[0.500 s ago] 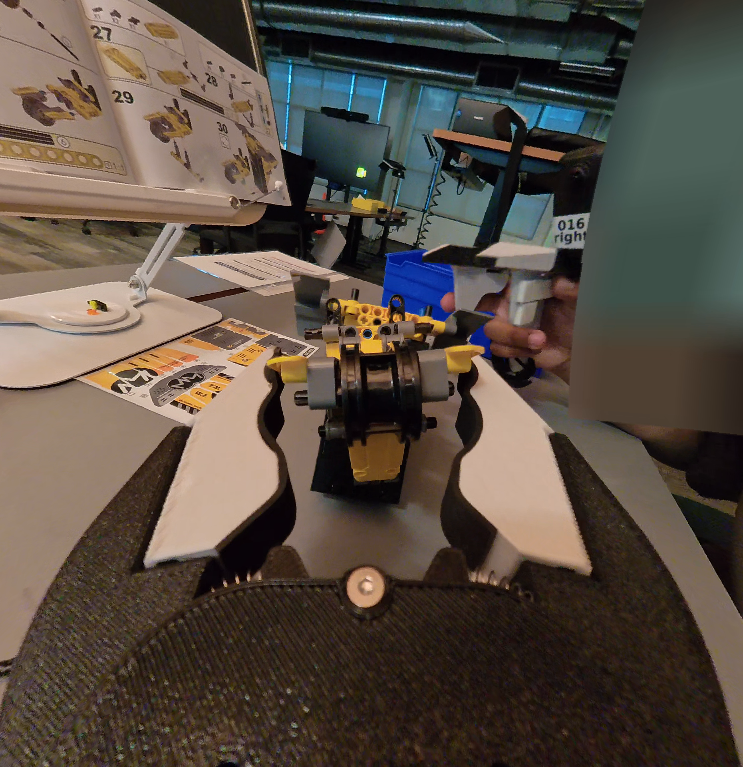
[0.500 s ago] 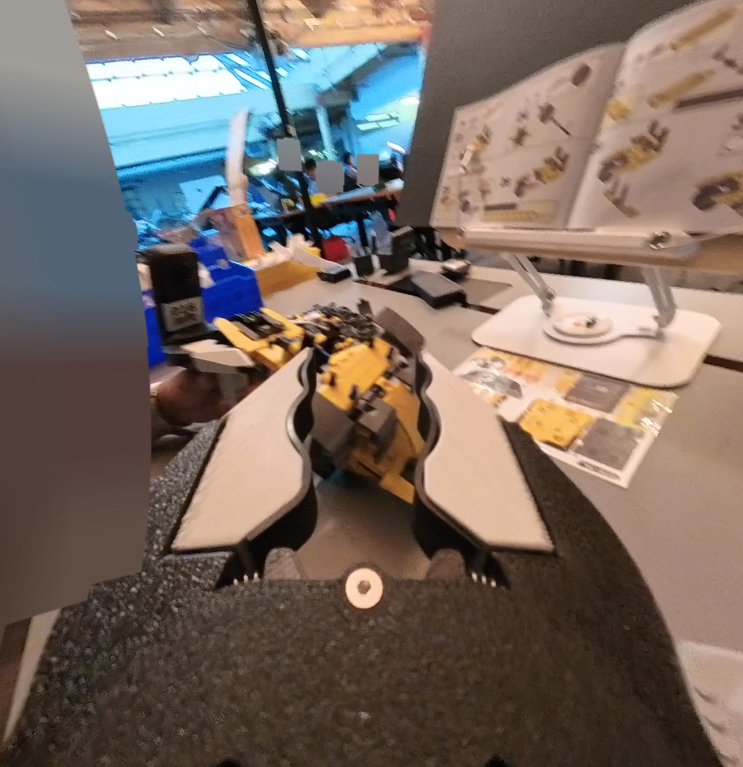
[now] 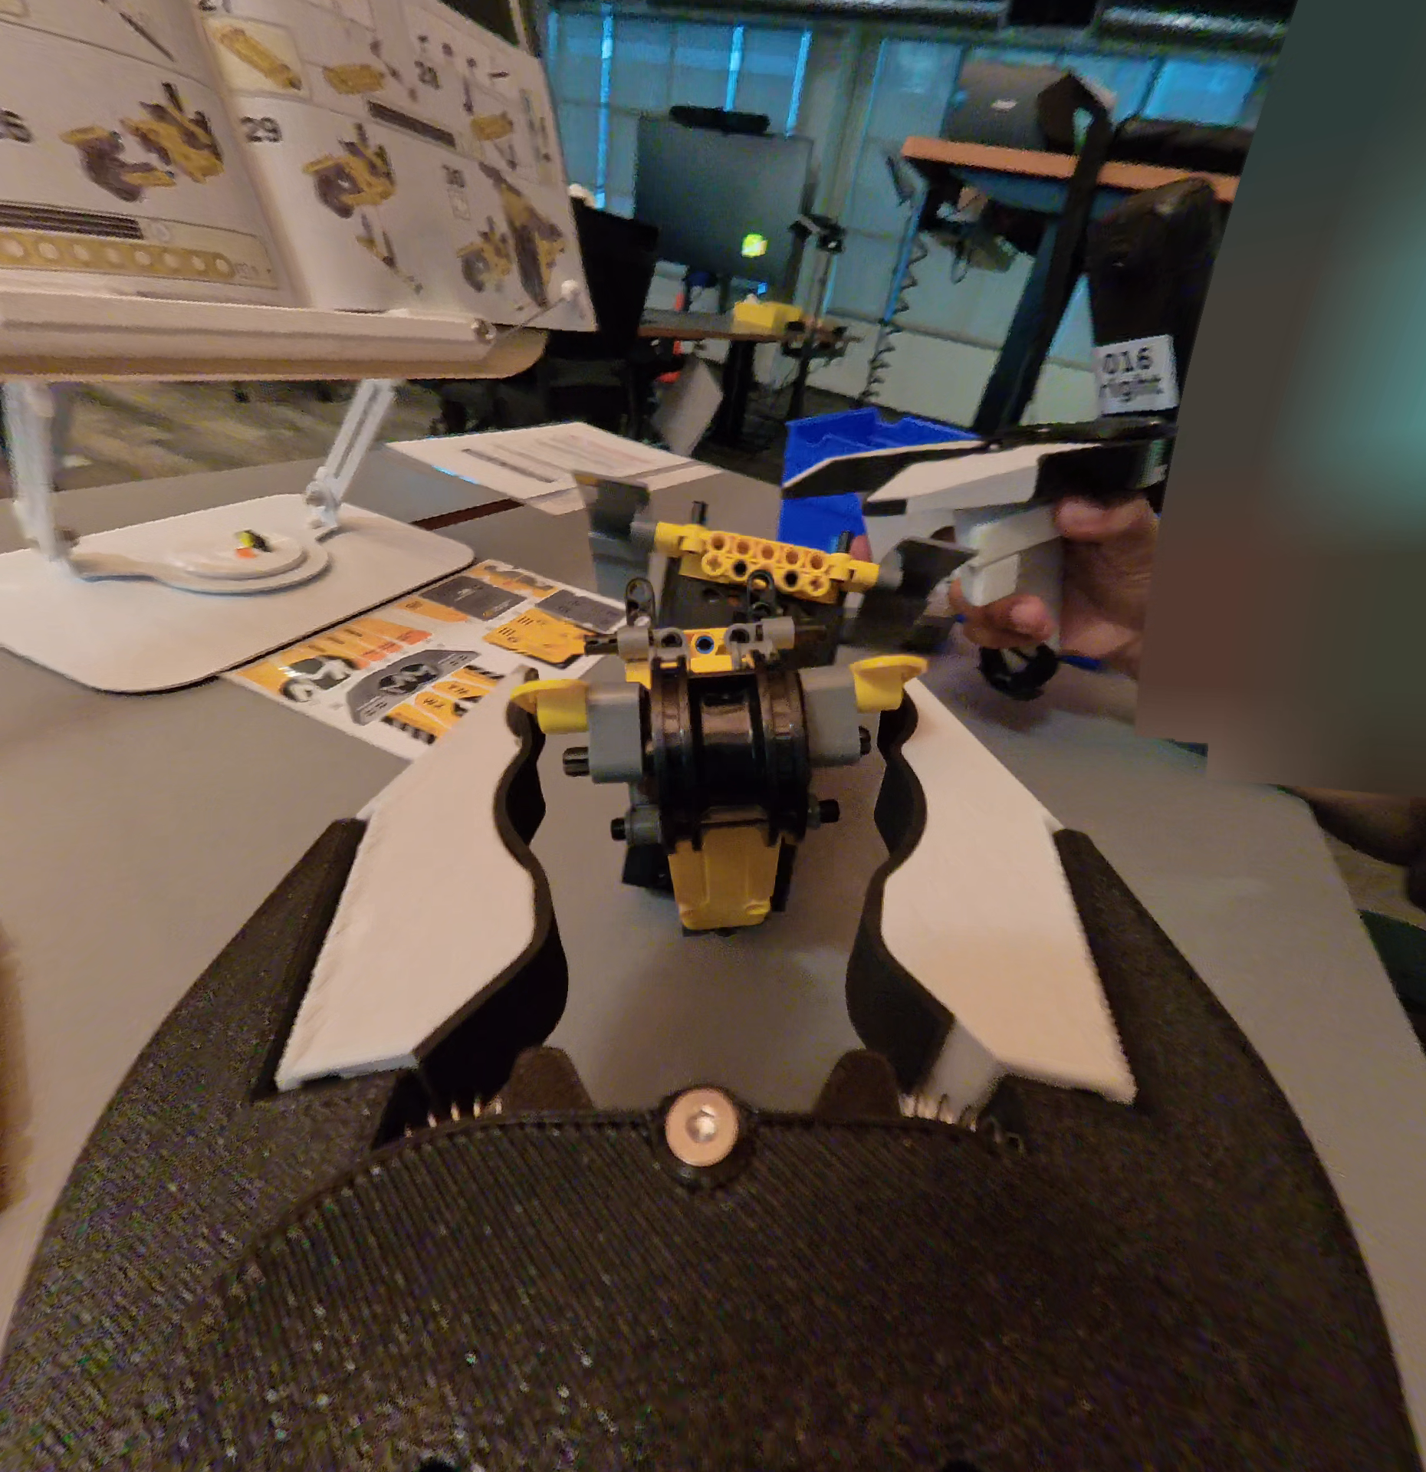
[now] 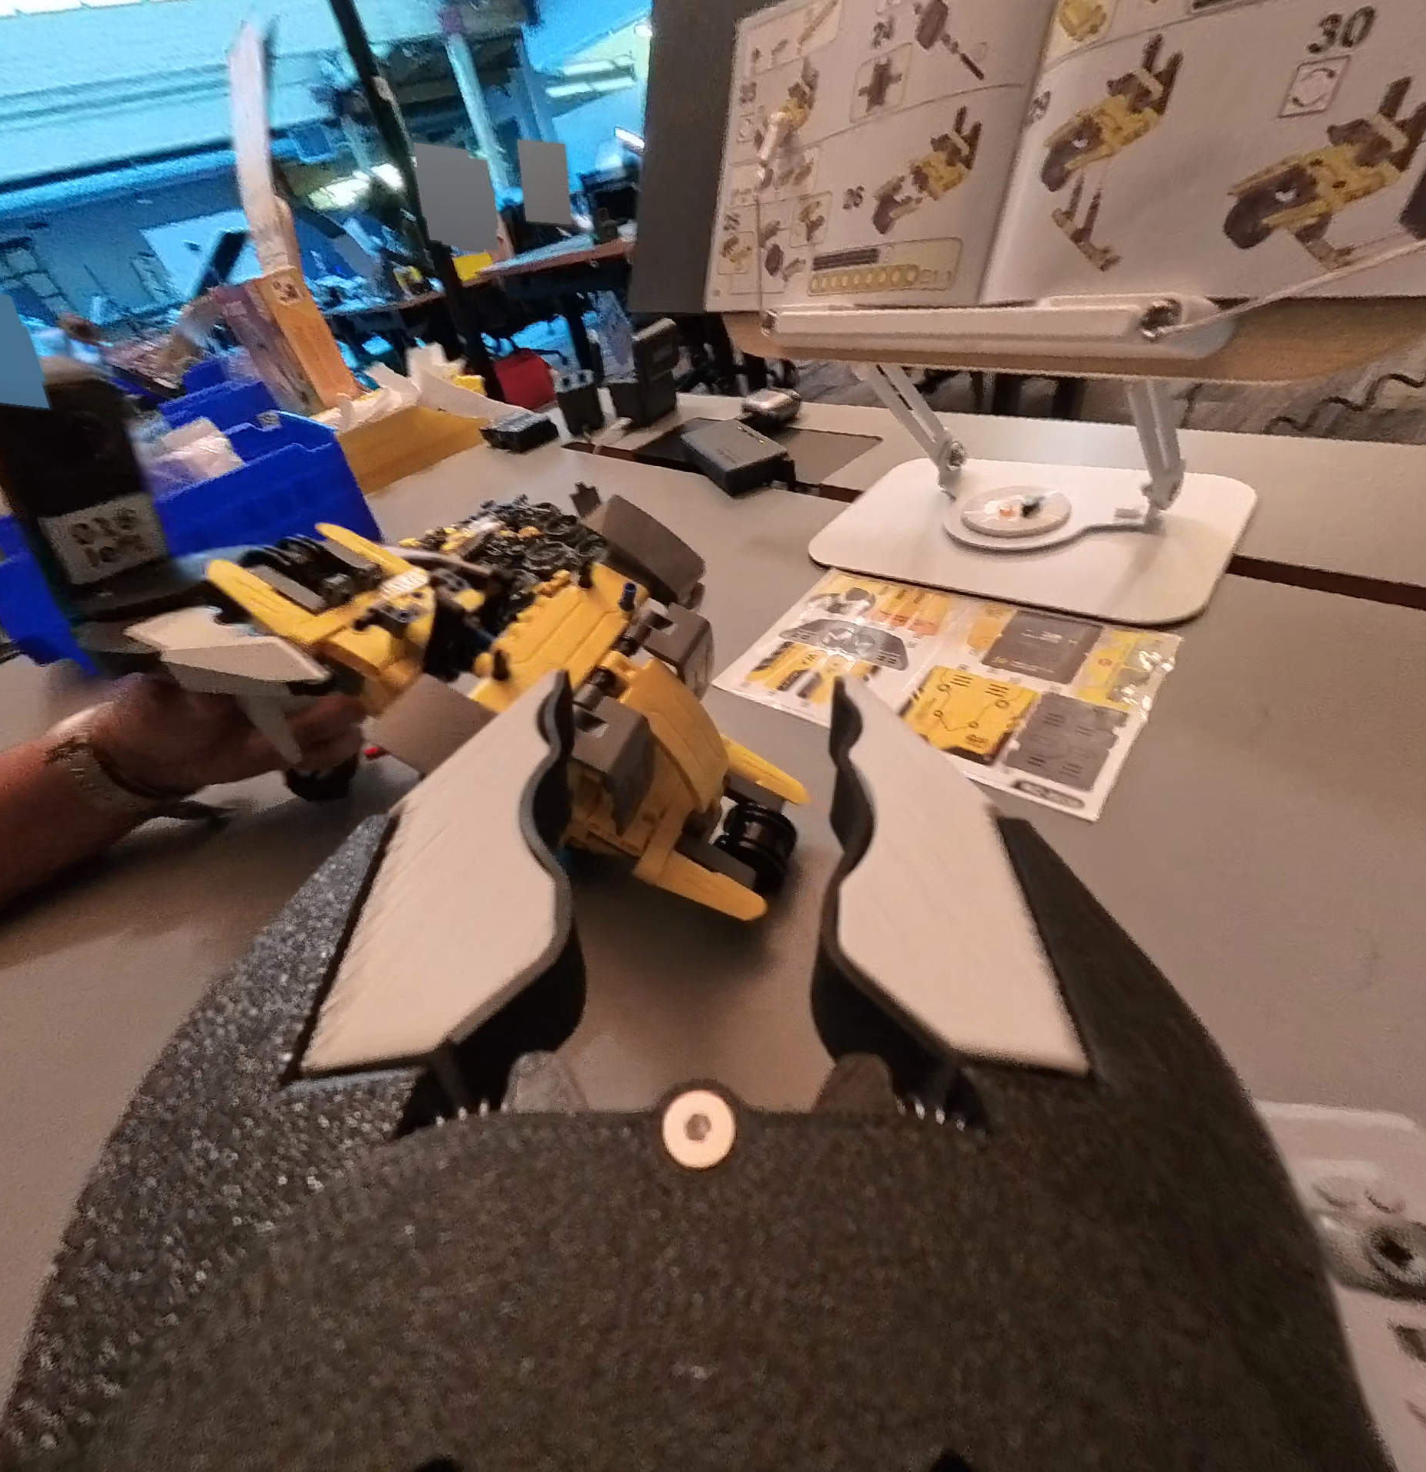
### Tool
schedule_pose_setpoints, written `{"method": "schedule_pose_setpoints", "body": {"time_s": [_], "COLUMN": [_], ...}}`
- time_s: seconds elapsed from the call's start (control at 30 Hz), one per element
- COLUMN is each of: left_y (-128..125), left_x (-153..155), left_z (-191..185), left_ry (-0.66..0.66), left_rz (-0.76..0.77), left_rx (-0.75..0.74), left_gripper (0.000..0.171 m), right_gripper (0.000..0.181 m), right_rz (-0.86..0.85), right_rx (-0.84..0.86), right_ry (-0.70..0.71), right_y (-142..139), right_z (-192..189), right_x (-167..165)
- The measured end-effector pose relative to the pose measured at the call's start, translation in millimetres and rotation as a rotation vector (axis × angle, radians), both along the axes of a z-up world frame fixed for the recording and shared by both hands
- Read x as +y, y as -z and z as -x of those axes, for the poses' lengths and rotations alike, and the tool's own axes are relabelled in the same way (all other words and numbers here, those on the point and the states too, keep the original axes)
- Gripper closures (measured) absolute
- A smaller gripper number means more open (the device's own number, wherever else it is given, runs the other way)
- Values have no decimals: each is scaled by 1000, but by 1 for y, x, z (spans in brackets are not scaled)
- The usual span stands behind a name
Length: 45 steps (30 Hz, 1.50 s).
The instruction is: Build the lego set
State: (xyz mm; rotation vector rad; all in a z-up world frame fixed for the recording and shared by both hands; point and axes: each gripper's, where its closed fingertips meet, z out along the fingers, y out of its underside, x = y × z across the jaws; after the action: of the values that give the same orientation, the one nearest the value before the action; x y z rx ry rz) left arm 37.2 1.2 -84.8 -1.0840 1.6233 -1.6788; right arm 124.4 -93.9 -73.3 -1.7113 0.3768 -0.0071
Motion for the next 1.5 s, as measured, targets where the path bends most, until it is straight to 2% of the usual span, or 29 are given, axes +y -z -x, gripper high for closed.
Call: {"method": "schedule_pose_setpoints", "body": {"time_s": [0.2,0.23,0.33,0.5,0.57,0.63,0.8,1.03,1.13,1.23,1.33,1.5], "left_y": [23,30,38,14,13,26,50,67,58,44,17,-39], "left_x": [58,62,51,30,32,27,19,7,3,12,37,88], "left_z": [-17,-18,-16,-5,0,8,22,28,28,27,22,3], "left_ry": [-340,-354,-291,-151,-142,-99,-62,1,27,12,-52,-147], "left_rz": [-159,-189,-192,-82,-43,-45,-122,-199,-154,-92,6,272], "left_rx": [143,169,212,157,205,323,474,525,501,463,375,252], "left_gripper": [91,91,91,90,91,91,91,90,83,75,70,72], "right_gripper": [105,105,105,104,103,103,95,90,87,90,92,87], "right_rz": [266,294,361,368,369,381,466,473,463,403,379,527], "right_rx": [-15,-33,-101,-126,-116,-99,-56,-25,4,-13,-6,-2], "right_ry": [163,180,204,209,214,218,183,184,194,260,316,328], "right_y": [46,50,58,57,58,62,82,92,93,82,79,100], "right_z": [-31,-34,-36,-36,-38,-41,-37,-38,-42,-54,-64,-67], "right_x": [-9,-9,-10,-10,-11,-13,-13,-12,-13,-15,-19,-17]}}
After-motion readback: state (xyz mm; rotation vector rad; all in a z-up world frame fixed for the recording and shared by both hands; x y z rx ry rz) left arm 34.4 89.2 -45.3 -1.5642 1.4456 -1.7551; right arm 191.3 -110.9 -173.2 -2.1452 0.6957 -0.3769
